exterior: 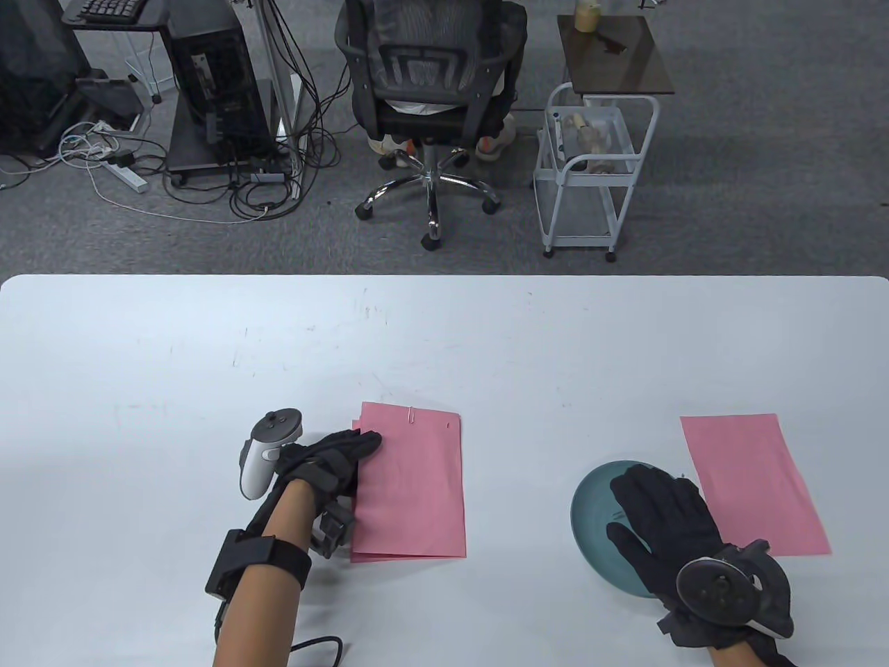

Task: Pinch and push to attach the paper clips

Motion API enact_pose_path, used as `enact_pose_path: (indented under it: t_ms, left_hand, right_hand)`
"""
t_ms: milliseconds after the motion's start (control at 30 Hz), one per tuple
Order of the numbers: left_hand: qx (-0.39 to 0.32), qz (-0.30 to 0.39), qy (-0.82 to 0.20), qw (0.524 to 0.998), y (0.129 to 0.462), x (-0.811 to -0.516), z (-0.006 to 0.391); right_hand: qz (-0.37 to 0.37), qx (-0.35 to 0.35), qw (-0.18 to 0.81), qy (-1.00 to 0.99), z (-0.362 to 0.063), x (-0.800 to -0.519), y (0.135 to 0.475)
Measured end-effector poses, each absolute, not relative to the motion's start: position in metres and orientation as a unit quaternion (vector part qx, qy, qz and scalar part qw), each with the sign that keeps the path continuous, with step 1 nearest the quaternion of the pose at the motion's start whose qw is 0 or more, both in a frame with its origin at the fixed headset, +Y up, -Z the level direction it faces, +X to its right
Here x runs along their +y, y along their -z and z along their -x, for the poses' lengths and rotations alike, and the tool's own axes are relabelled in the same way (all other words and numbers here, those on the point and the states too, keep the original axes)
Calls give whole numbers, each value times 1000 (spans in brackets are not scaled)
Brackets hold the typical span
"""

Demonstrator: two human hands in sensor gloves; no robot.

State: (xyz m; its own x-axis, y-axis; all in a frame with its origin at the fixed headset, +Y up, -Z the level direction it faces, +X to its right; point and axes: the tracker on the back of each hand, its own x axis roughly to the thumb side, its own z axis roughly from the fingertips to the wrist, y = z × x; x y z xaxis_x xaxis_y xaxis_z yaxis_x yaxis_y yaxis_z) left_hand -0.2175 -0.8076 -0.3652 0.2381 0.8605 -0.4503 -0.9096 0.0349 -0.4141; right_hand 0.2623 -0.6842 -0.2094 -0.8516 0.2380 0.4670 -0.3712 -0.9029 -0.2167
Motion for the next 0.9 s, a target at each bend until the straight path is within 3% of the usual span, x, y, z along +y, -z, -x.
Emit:
enact_pose_path:
  t_ms: [200,500,700,900]
  left_hand:
    - [41,303,-587,750,358,-792,223]
    - [47,208,-458,863,349,-749,231]
    - [55,169,-441,880,338,-735,229]
    - [-18,101,-347,932,306,-706,215]
  right_hand:
    - [-224,-151,159,-949,-262,-684,209]
    - [-219,-152,160,-950,-264,-684,207]
    - [-210,-149,162,-953,-266,-683,207]
    - [-181,-151,159,-959,-275,-682,210]
